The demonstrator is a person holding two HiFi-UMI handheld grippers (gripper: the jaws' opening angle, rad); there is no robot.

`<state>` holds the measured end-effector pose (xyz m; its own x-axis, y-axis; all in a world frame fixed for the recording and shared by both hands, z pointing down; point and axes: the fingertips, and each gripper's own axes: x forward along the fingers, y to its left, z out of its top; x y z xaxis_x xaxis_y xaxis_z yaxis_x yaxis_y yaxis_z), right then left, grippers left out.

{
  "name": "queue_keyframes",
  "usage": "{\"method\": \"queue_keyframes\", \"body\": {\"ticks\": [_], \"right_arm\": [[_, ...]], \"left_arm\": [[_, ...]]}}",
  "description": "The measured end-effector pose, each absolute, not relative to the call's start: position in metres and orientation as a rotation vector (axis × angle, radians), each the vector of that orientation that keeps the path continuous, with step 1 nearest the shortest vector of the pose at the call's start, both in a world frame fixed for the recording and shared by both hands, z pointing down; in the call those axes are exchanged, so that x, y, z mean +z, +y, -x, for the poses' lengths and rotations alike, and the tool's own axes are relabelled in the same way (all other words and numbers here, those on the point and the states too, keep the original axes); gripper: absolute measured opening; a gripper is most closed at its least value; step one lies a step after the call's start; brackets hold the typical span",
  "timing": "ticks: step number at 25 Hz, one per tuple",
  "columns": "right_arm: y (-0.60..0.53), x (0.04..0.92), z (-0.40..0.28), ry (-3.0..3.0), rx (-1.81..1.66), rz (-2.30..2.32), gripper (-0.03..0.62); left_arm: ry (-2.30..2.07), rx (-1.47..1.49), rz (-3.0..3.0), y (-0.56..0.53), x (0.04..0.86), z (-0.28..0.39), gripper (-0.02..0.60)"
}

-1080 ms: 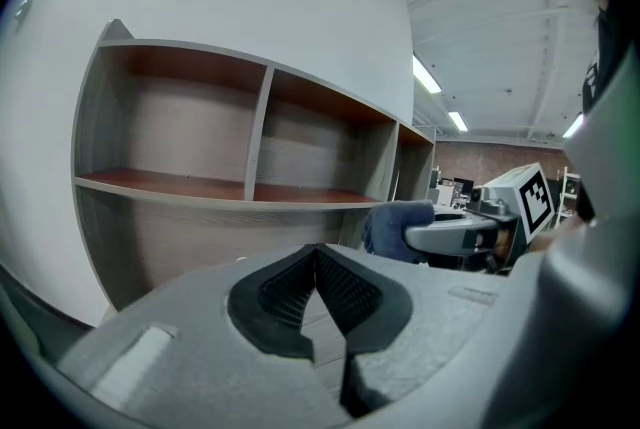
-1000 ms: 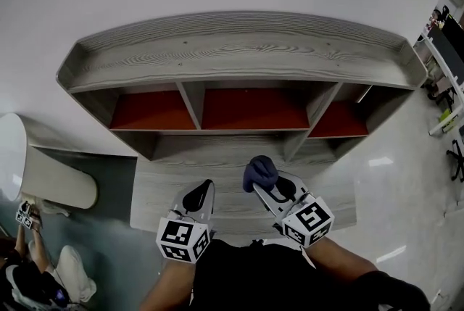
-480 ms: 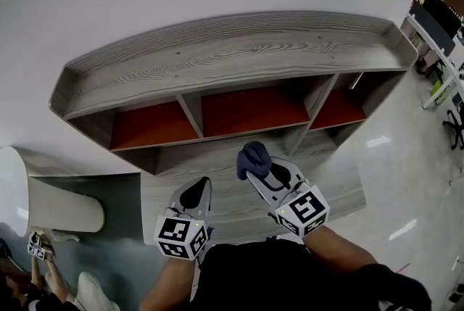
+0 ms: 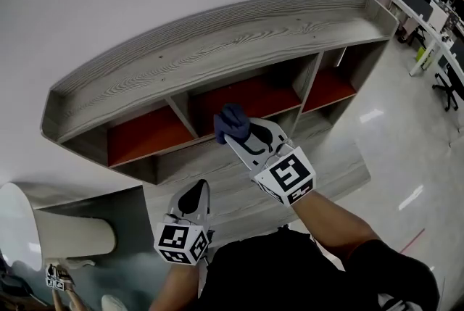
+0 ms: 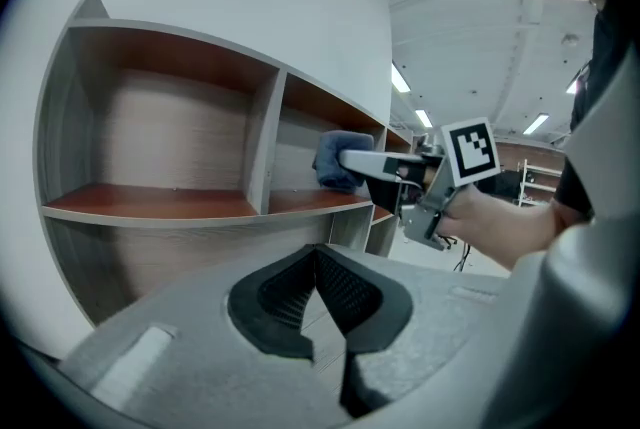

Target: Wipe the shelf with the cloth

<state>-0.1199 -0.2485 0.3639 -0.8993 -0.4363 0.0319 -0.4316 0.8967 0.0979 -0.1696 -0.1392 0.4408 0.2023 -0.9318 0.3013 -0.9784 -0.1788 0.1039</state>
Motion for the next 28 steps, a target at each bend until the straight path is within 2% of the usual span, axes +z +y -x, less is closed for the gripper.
{"method": "queue_keyframes", "body": {"ticks": [20,28], "right_arm": [[-0.331,0.333,0.226,-2.859,-0.442,-0.764,0.138],[-0.349,0.335,0.222,-2.832,-0.432,-0.845,0.138]], "left_arm": [[-1.870,0.254,-2.150,-0.114,0.445,0.196,0.009],[-1.874,0.255,-2.144,-0.113,0.445,0.198,0.009]]}}
